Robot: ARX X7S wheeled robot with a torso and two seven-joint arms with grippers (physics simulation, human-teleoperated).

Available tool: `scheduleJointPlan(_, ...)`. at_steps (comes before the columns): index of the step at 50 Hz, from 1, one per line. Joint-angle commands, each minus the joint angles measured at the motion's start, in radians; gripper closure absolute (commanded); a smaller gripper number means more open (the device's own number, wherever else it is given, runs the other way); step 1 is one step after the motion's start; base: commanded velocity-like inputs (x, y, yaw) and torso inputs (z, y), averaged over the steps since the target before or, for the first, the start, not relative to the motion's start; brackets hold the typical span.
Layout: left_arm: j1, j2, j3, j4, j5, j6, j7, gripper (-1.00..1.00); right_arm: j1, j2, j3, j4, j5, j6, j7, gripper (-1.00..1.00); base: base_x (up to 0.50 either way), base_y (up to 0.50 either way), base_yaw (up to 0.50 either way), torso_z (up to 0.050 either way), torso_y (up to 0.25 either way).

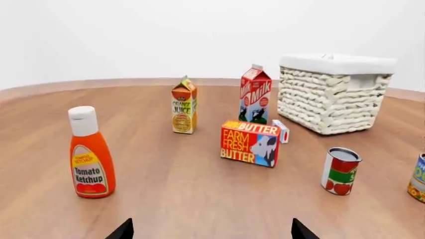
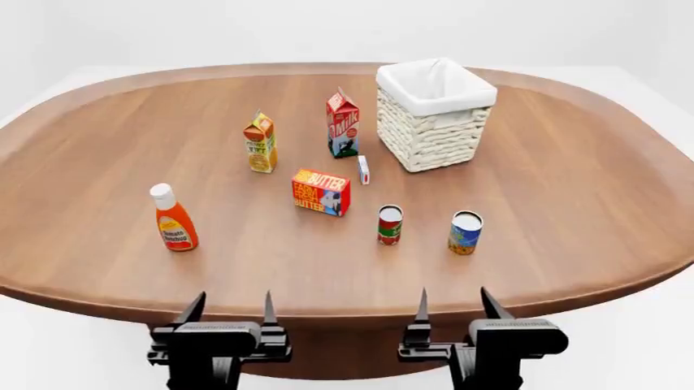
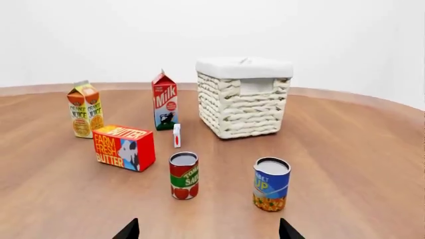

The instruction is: Pick up the cream cheese box and the butter, and put them in the basket.

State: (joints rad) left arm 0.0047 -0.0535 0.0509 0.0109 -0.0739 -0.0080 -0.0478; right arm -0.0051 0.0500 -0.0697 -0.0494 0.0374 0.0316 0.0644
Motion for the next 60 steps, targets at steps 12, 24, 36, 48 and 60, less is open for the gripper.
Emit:
scheduleJointPlan(12, 0.083, -0.078, 0.021, 0.406, -0.026, -0.28, -0.067, -1.0, -0.052, 0.048, -0.053, -0.335, 0.02, 0.228, 0.047, -1.0, 0.0, 0.0, 0.0, 0.0, 0.0)
scheduleJointPlan(24, 0.09, -0.11, 0.004, 0.72, -0.077, -0.535, -0.098, -1.0, -0.081, 0.076, -0.061, -0.586, 0.046, 0.368, 0.065, -1.0, 0.0, 0.0, 0.0, 0.0, 0.0)
scheduleJointPlan(36, 0.104, -0.125, 0.002, 0.805, -0.1, -0.571, -0.107, -1.0, -0.097, 0.082, -0.038, -0.663, 0.092, 0.37, 0.08, -1.0, 0.21, 0.0, 0.0, 0.0, 0.0)
scheduleJointPlan(48, 0.101, -0.135, 0.016, 0.803, -0.104, -0.577, -0.113, -1.0, -0.082, 0.098, -0.058, -0.651, 0.08, 0.41, 0.103, -1.0, 0.29, 0.0, 0.0, 0.0, 0.0)
scheduleJointPlan(60, 0.104, -0.143, 0.018, 0.802, -0.111, -0.571, -0.122, -1.0, -0.101, 0.111, -0.056, -0.669, 0.122, 0.371, 0.087, -1.0, 0.18, 0.0, 0.0, 0.0, 0.0)
